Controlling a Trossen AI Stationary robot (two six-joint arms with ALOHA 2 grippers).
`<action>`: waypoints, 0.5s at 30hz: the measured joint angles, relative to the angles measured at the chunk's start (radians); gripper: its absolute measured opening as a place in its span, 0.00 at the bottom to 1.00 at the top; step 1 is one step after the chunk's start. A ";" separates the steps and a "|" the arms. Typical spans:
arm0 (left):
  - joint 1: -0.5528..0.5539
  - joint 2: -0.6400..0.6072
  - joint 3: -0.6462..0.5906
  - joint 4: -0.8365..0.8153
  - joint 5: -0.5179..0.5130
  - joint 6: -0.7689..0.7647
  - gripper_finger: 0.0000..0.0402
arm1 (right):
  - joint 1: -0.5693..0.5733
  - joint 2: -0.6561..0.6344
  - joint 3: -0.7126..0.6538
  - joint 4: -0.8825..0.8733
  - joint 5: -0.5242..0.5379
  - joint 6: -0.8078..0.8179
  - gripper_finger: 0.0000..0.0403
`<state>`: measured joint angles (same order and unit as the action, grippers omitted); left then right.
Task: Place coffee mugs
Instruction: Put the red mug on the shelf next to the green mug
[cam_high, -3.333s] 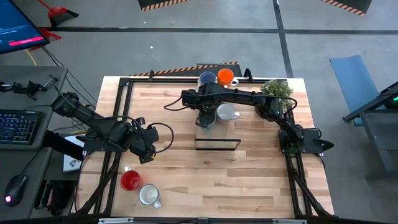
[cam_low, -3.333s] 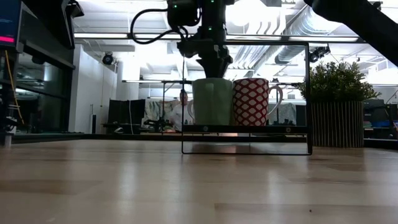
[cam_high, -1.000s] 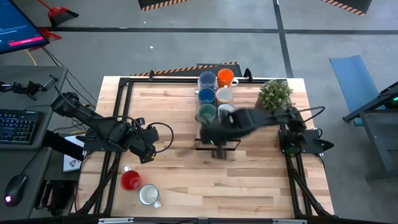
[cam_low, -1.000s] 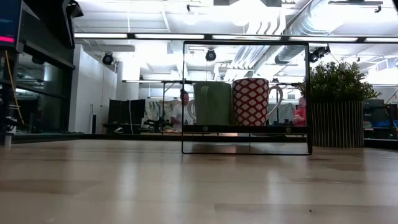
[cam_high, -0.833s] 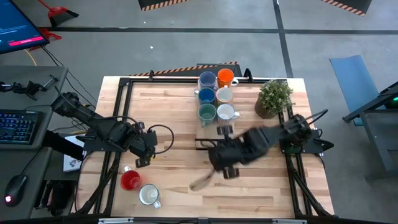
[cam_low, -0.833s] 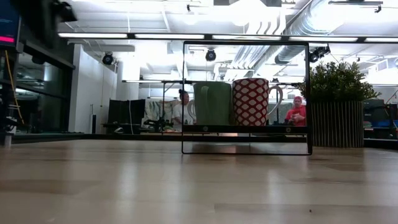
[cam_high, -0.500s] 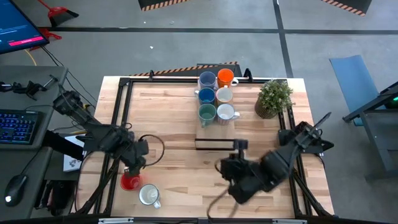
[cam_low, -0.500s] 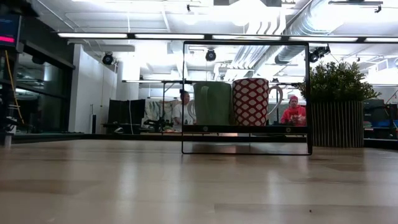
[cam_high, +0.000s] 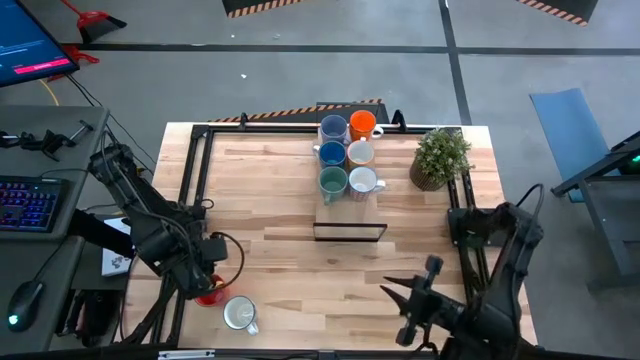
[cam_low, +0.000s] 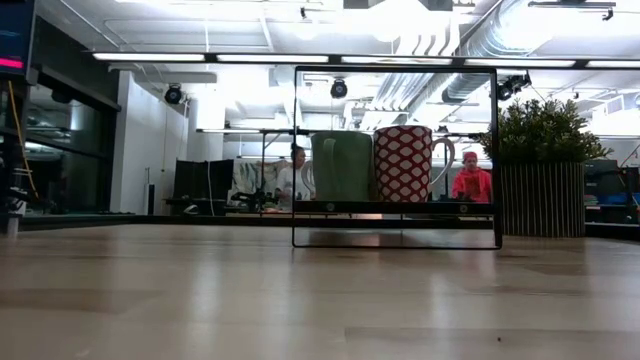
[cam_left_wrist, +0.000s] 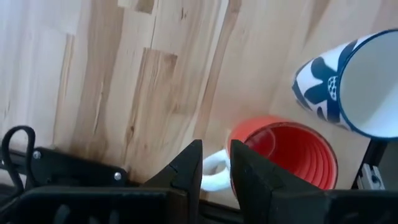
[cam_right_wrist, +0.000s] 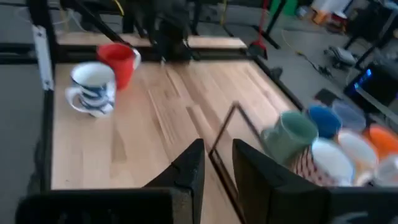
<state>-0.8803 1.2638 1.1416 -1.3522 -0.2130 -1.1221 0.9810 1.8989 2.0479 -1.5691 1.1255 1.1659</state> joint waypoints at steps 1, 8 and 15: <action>0.000 0.000 0.000 0.005 -0.008 0.000 0.18 | 0.007 -0.018 -0.066 -0.001 -0.001 0.064 0.17; 0.010 0.000 0.000 0.019 -0.075 -0.003 0.18 | 0.023 -0.206 -0.596 0.052 -0.001 0.582 0.17; 0.042 0.000 0.000 0.019 -0.088 -0.002 0.18 | 0.056 -0.423 -1.042 0.424 -0.209 0.631 0.17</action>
<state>-0.8387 1.2636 1.1416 -1.3331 -0.3012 -1.1240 1.0373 1.4758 1.0060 -1.1448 0.9162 1.7972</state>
